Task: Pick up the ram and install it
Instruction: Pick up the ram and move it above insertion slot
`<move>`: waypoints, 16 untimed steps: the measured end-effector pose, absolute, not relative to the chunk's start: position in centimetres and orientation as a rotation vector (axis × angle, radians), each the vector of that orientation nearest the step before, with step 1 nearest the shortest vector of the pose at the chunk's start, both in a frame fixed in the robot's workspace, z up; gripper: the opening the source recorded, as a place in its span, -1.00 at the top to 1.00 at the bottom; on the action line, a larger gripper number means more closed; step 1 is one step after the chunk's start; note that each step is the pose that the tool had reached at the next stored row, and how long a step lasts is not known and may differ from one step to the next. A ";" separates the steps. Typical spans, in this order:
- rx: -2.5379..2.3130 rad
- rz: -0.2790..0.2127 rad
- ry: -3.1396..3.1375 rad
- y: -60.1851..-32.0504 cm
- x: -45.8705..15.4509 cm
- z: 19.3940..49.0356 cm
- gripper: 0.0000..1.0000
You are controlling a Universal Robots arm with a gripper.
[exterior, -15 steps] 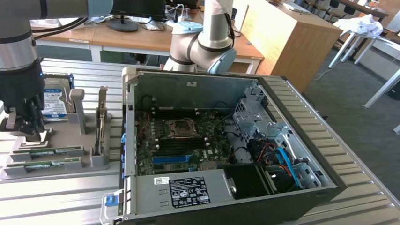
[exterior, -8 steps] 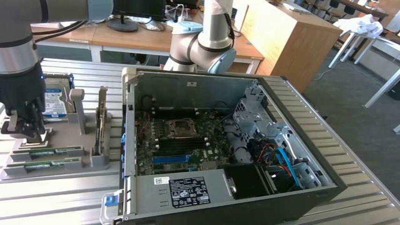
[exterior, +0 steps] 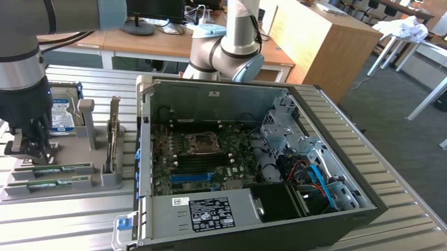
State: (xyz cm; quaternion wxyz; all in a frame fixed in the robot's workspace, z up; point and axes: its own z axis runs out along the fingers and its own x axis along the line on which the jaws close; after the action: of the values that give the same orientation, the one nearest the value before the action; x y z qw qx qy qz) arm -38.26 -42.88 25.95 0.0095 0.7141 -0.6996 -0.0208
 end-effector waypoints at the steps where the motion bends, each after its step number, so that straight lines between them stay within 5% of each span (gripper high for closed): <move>1: 2.230 -0.065 -2.185 -42.9 -38.3 26.0 0.40; 16: 2.230 -0.065 -2.185 -43.7 -38.4 26.0 0.40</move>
State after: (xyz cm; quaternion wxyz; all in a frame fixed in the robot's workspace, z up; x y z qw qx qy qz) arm -38.38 -43.71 25.95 0.0096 0.7141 -0.6997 -0.0208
